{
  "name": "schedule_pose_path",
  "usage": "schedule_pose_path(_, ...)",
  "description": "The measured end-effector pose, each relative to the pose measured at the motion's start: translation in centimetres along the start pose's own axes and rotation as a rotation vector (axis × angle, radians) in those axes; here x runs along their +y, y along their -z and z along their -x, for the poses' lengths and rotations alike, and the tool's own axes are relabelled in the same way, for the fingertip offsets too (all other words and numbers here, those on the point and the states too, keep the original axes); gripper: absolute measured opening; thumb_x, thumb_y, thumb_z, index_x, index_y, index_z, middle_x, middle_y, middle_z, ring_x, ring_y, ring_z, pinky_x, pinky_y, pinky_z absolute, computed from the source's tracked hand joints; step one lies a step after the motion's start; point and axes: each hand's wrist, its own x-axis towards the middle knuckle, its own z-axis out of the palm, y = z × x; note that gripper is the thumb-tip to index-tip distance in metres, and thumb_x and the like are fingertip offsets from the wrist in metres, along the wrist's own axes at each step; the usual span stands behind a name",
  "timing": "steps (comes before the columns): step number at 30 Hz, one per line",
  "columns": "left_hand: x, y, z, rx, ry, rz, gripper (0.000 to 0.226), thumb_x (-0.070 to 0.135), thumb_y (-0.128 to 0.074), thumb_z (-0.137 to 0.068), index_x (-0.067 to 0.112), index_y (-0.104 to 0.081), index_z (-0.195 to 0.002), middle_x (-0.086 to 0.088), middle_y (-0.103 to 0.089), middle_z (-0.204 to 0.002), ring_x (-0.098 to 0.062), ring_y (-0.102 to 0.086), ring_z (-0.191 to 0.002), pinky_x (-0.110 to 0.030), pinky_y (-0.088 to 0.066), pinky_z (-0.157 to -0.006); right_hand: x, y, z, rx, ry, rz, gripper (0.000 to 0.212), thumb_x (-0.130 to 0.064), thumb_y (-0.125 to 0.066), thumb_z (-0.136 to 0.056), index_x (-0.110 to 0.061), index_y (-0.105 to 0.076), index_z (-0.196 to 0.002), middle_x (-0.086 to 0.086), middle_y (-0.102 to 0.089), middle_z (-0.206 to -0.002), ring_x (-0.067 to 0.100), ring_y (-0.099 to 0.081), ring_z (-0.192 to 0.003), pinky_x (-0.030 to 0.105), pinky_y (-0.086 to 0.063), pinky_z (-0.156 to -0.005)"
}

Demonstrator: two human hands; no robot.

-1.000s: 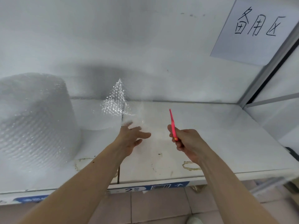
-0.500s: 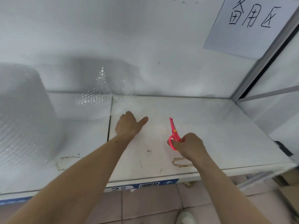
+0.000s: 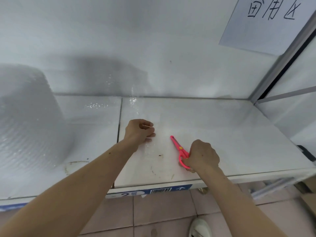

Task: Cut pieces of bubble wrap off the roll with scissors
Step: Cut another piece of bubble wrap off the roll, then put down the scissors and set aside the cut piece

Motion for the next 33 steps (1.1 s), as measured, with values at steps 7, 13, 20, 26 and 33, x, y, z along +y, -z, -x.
schedule_pose_path(7,0.6,1.7,2.6,-0.137,0.023,0.108,0.020,0.001,-0.067,-0.087,0.002,-0.064,-0.107,-0.019,-0.071,-0.103,-0.024,-0.075,-0.082,-0.032,-0.061,-0.067,-1.0,-0.2,0.2,-0.088,0.047,-0.125,0.012,-0.012,-0.067,-0.072,-0.016,-0.073,-0.081,0.001,-0.072,-0.079,0.024,-0.070,-0.072,0.021,-0.043,-0.055)
schedule_pose_path(13,1.2,2.4,4.8,-0.203,0.040,0.184,0.023,-0.001,-0.062,-0.090,0.003,-0.062,-0.112,-0.018,-0.071,-0.107,-0.027,-0.074,-0.089,-0.038,-0.061,-0.077,-1.3,-0.3,-0.1,-0.240,0.073,-0.193,0.028,0.004,-0.067,-0.060,-0.015,-0.076,-0.079,0.005,-0.075,-0.080,0.022,-0.071,-0.067,0.032,-0.061,-0.066)
schedule_pose_path(20,0.7,2.2,6.8,-0.302,0.076,0.287,0.024,-0.002,-0.063,-0.089,0.003,-0.064,-0.112,-0.016,-0.074,-0.104,-0.027,-0.073,-0.092,-0.036,-0.061,-0.078,-3.0,1.9,1.2,-0.199,0.171,-1.016,0.027,-0.037,-0.064,-0.090,-0.013,-0.072,-0.098,-0.002,-0.069,-0.089,0.014,-0.062,-0.080,0.027,-0.046,-0.070)
schedule_pose_path(26,0.8,1.9,7.5,-0.413,0.120,0.237,0.027,0.002,-0.070,-0.085,0.001,-0.064,-0.111,-0.018,-0.074,-0.103,-0.030,-0.072,-0.095,-0.037,-0.060,-0.080,-3.9,1.4,1.3,-0.038,0.206,-1.214,0.013,-0.019,-0.078,-0.081,-0.013,-0.076,-0.092,-0.008,-0.073,-0.077,-0.002,-0.065,-0.068,0.016,-0.047,-0.065)
schedule_pose_path(33,0.9,2.5,7.2,-0.370,0.183,0.302,0.024,0.008,-0.065,-0.090,-0.007,-0.064,-0.109,-0.021,-0.074,-0.099,-0.028,-0.073,-0.091,-0.029,-0.060,-0.070,-4.0,1.0,1.2,0.147,0.418,-1.098,0.006,-0.010,-0.076,-0.081,-0.016,-0.074,-0.082,-0.007,-0.074,-0.081,0.002,-0.067,-0.078,0.011,-0.050,-0.072)
